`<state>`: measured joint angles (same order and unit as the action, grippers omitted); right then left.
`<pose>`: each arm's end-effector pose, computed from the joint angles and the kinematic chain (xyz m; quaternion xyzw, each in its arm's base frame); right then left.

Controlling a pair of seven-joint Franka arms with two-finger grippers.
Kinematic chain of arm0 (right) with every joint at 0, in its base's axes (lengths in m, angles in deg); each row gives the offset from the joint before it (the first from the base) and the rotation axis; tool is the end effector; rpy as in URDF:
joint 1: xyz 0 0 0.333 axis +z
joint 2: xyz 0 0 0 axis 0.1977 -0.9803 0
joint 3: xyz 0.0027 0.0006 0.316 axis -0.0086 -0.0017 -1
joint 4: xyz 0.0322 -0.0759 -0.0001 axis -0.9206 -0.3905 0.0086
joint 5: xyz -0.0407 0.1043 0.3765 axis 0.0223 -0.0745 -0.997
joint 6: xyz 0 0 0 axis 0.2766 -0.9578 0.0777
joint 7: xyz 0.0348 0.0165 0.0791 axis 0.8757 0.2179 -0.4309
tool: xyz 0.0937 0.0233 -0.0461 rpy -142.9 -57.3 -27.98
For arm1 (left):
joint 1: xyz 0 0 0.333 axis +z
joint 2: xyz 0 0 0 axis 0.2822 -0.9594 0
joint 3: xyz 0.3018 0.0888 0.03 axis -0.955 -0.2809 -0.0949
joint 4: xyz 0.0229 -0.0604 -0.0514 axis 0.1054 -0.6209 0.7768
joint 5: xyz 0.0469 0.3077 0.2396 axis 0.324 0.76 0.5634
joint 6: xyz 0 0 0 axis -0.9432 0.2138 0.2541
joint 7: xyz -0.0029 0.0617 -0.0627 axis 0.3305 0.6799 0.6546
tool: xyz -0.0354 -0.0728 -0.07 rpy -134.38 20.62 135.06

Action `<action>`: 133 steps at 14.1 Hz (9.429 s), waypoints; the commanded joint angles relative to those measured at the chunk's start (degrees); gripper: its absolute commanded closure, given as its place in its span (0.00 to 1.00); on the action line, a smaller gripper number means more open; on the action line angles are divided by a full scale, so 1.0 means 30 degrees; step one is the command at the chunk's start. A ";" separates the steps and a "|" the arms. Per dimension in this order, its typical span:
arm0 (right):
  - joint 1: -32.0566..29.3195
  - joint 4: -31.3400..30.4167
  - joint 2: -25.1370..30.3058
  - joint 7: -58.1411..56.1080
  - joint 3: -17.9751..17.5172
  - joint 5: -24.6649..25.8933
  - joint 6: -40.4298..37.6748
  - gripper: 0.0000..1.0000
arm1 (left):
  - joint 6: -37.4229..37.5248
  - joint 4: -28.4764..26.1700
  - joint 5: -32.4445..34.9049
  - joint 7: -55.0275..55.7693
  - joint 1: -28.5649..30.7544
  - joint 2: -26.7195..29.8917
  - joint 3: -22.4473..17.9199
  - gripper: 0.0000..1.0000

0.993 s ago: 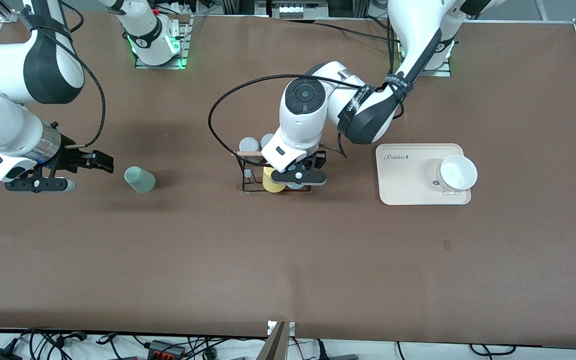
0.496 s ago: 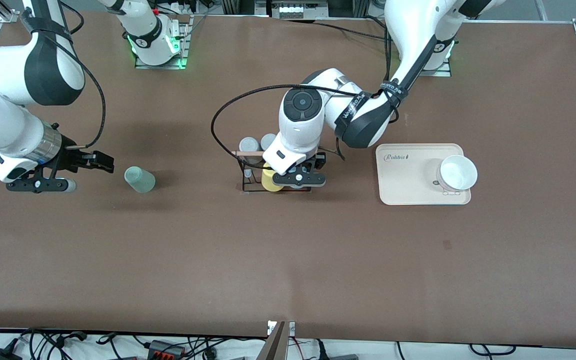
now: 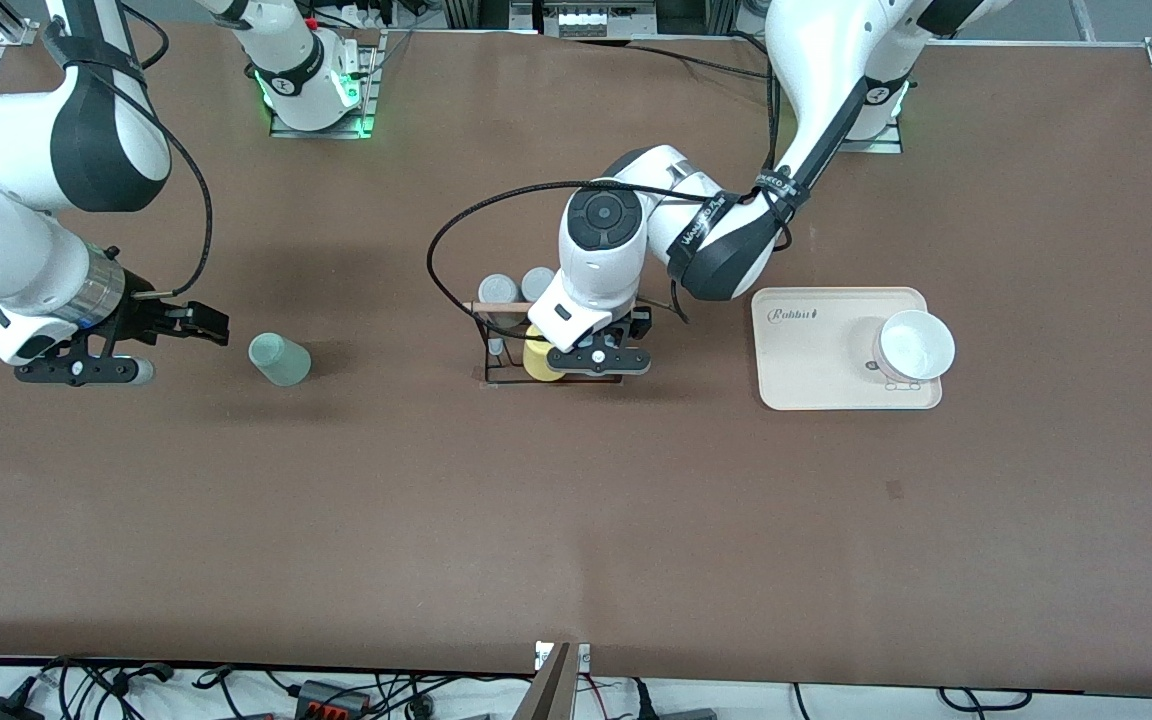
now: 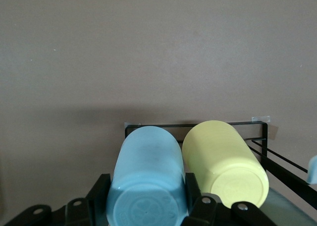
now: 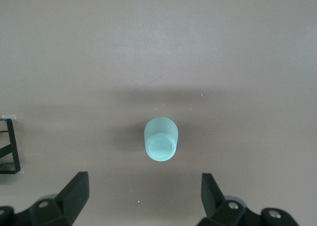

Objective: Hang scattered cups on rack with three cups

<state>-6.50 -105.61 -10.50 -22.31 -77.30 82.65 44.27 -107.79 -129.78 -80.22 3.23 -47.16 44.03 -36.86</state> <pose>0.6081 0.0416 0.4475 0.9995 -0.0014 -0.0302 0.0002 0.5546 -0.4856 0.3313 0.9998 0.0066 -0.0108 0.0166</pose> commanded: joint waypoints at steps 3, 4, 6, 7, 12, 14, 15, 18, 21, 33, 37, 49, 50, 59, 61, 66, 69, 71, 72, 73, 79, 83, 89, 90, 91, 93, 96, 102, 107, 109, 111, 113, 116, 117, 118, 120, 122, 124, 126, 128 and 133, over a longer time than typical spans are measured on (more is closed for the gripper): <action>0.0007 -0.0204 -0.0052 0.0372 0.0008 0.0150 0.0266 0.00 | -0.1329 -0.1110 0.0569 0.0254 0.0062 0.0119 -0.0004 0.67; 0.0007 -0.0204 -0.0110 0.0372 0.0008 0.0150 0.0295 0.00 | -0.1329 -0.1110 0.0569 0.0312 0.0091 0.0178 -0.0004 0.56; 0.0007 -0.0378 -0.0169 0.0343 0.0008 0.0180 0.0295 0.00 | -0.1300 -0.1110 0.0539 0.0342 0.0120 0.0265 -0.0004 0.00; 0.0007 -0.0554 -0.0198 0.0343 0.0008 0.0180 0.0324 0.00 | -0.1242 -0.1081 0.0539 0.0313 0.0150 0.0295 -0.0004 0.00; -0.0051 -0.1988 -0.0491 0.0343 0.0067 0.0238 0.2078 0.00 | 0.1735 -0.0409 0.0568 -0.0096 0.1023 0.2367 -0.0033 0.00; -0.0080 -0.2312 -0.0667 0.0372 0.0096 0.0238 0.2520 0.00 | 0.3496 -0.0378 0.0510 -0.1932 0.2748 0.4038 0.0229 0.00; -0.0052 -0.2458 -0.0870 0.0372 0.0096 0.0238 0.2637 0.00 | 0.4404 -0.0377 0.0510 -0.2958 0.3366 0.4799 0.0115 0.00; 0.0124 -0.3130 -0.1486 0.0606 0.0096 0.0238 0.3893 0.00 | 0.6721 -0.0493 0.0452 -0.5420 0.5971 0.6559 0.0230 0.00; 0.0183 -0.4273 -0.1605 0.0607 0.0067 0.0238 0.5096 0.00 | 0.7985 -0.1604 0.0189 -0.6682 0.8023 0.8434 0.0318 0.00; 0.0213 -0.4774 -0.3802 0.1456 0.0067 0.0209 0.7063 0.00 | 0.8820 -0.4555 -0.3652 -1.6124 0.9166 1.2266 -0.5781 0.00; 0.0154 -0.5154 -0.3831 0.1427 0.0067 0.0209 0.6887 0.00 | 0.4708 -0.9162 -0.2338 -1.6241 0.8557 1.5585 -0.6191 0.00; 0.0007 -0.5097 -0.4389 0.1134 0.0125 0.0209 0.6858 0.58 | 0.6932 -0.7760 -0.2185 -1.6006 1.0110 1.5119 -0.4017 0.00; 0.0036 -0.5039 -0.4243 0.0960 0.0125 0.0209 0.6857 0.66 | 0.6962 -0.7760 -0.2185 -1.5977 1.0111 1.5120 -0.3988 0.00; 0.2373 0.4183 -0.4680 0.1074 -0.0021 -0.0025 -0.1489 0.71 | 0.6933 -0.6677 -0.2156 -1.6006 0.9906 1.4592 -0.3959 0.00; 0.3546 0.5065 -0.4739 0.1134 -0.0021 -0.0055 -0.1668 0.72 | 0.6933 -0.6647 -0.2127 -1.6064 0.9906 1.4592 -0.3988 0.00; 0.5599 0.7147 -0.5442 0.1778 -0.0021 -0.0465 -0.1843 0.72 | 0.7108 -0.6063 -0.2156 -1.6064 0.9905 1.4212 -0.3959 0.00; 0.7239 0.8200 -0.6026 0.3352 -0.0021 -0.0465 -0.1902 0.71 | 0.7108 -0.6032 -0.2156 -1.6035 0.9876 1.4211 -0.3959 0.00; 0.8177 0.8671 -0.6495 0.4468 -0.0021 -0.0465 -0.1932 0.71 | 0.7137 -0.6032 -0.2156 -1.6064 0.9876 1.4211 -0.3959 0.00; 0.8471 0.8818 -0.6700 0.5199 -0.0050 -0.0610 -0.1903 0.71 | 0.7167 -0.6061 -0.2156 -1.6035 0.9876 1.4211 -0.3959 0.00; 0.8706 0.8964 -0.6877 0.5670 -0.0050 -0.1162 -0.1873 0.71 | 0.7225 -0.6032 -0.2156 -1.6035 0.9876 1.4211 -0.3959 0.00; 0.9585 0.8966 -0.7522 0.7487 -0.0050 -0.2224 -0.1961 0.71 | 0.7401 -0.6032 -0.2156 -1.6035 0.9876 1.4211 -0.3783 0.00; 0.9880 0.8966 -0.7931 0.7960 -0.0021 -0.2076 -0.1961 0.71 | 0.7401 -0.6032 -0.2156 -1.6035 0.9876 1.4211 -0.3725 0.00; 0.9880 0.8937 -0.8459 0.7989 -0.0021 -0.2018 -0.1961 0.71 | 0.7401 -0.6032 -0.2156 -1.6035 0.9935 1.4211 -0.3754 0.00; 0.9880 0.8937 -0.8547 0.7989 -0.0021 -0.2047 -0.1961 0.71 | 0.7401 -0.6032 -0.2156 -1.6035 0.9935 1.4211 -0.3754 0.00; 0.9967 0.8937 -0.8606 0.7989 -0.0021 -0.2076 -0.1990 0.71 | 0.7401 -0.6032 -0.2156 -1.6035 0.9935 1.4211 -0.3754 0.00; 1.0260 0.8937 -0.8781 0.7989 -0.0021 -0.2018 -0.1961 0.71 | 0.7401 -0.6032 -0.2156 -1.6035 0.9935 1.4211 -0.3754 0.00; 1.0261 0.8937 -0.9191 0.7989 0.0008 -0.2018 -0.1961 0.71 | 0.7401 -0.6032 -0.2156 -1.6035 0.9935 1.4211 -0.3754 0.00; 1.0232 0.8966 -0.9866 0.8019 0.0096 -0.2076 -0.1727 0.65 | 0.7401 -0.6032 -0.2185 -1.6035 0.9935 1.4211 -0.3754 0.00; 0.9910 0.9142 -0.9224 0.8048 0.0184 -0.2164 -0.1961 0.00 | 0.7430 -0.6061 -0.2185 -1.6035 0.9935 1.4211 -0.3725 0.00; 0.9648 0.9142 -0.8494 0.7990 0.0330 -0.2135 -0.2397 0.00 | 0.7431 -0.6032 -0.2185 -1.6035 0.9935 1.4211 -0.3754 0.00; 0.9122 0.9404 -0.7732 0.7873 0.0389 -0.2135 -0.2867 0.00 | 0.7402 -0.6032 -0.2156 -1.6035 0.9935 1.4211 -0.3754 0.00; 0.8332 0.9522 -0.6912 0.7727 0.0389 -0.2076 -0.3306 0.00 | 0.7402 -0.6032 -0.2156 -1.6035 0.9906 1.4211 -0.3696 0.00; 0.6635 0.9523 -0.5681 0.7667 0.0389 -0.2076 -0.3397 0.00 | 0.7431 -0.6032 -0.2156 -1.6064 0.9906 1.4211 -0.3725 0.00; 0.5990 0.9552 -0.5416 0.7638 0.0418 -0.2105 -0.3425 0.00 | 0.7431 -0.6032 -0.2156 -1.6064 0.9906 1.4211 -0.3725 0.00; 0.5491 0.9552 -0.5123 0.7493 0.0418 -0.2076 -0.3484 0.00 | 0.7402 -0.6032 -0.2156 -1.6064 0.9906 1.4211 -0.3725 0.00; 0.4611 0.9523 -0.4478 0.6297 0.0418 -0.1960 -0.3805 0.00 | 0.7430 -0.6032 -0.2156 -1.6064 0.9906 1.4211 -0.3725 0.00; 0.3528 0.9523 -0.4185 0.4483 0.0448 -0.1901 -0.4099 0.00 | 0.7431 -0.6032 -0.2156 -1.6064 0.9906 1.4211 -0.3695 0.00; 0.2532 0.9552 -0.3542 0.3191 0.0390 -0.1523 -0.4507 0.00 | 0.7401 -0.6032 -0.2156 -1.6093 0.9906 1.4211 -0.3724 0.00; 0.1419 0.9523 -0.3044 0.1873 0.0389 -0.1139 -0.4889 0.00 | 0.7401 -0.6032 -0.2156 -1.6181 0.9964 1.4211 -0.3725 0.00; 0.0305 0.9523 -0.2837 0.0553 0.0389 -0.1139 -0.4949 0.00 | 0.7401 -0.6032 -0.2156 -1.6182 0.9964 1.4182 -0.3725 0.00; -0.1513 0.8265 -0.1139 -0.1587 0.0360 -0.1109 -0.4891 0.00 | 0.7401 -0.6032 -0.2156 -1.6124 0.9935 1.4182 -0.3725 0.00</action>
<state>-9.18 -77.34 -17.75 -24.87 -75.23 78.80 29.83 -86.78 -149.79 -87.81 -44.89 -17.53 87.59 -48.35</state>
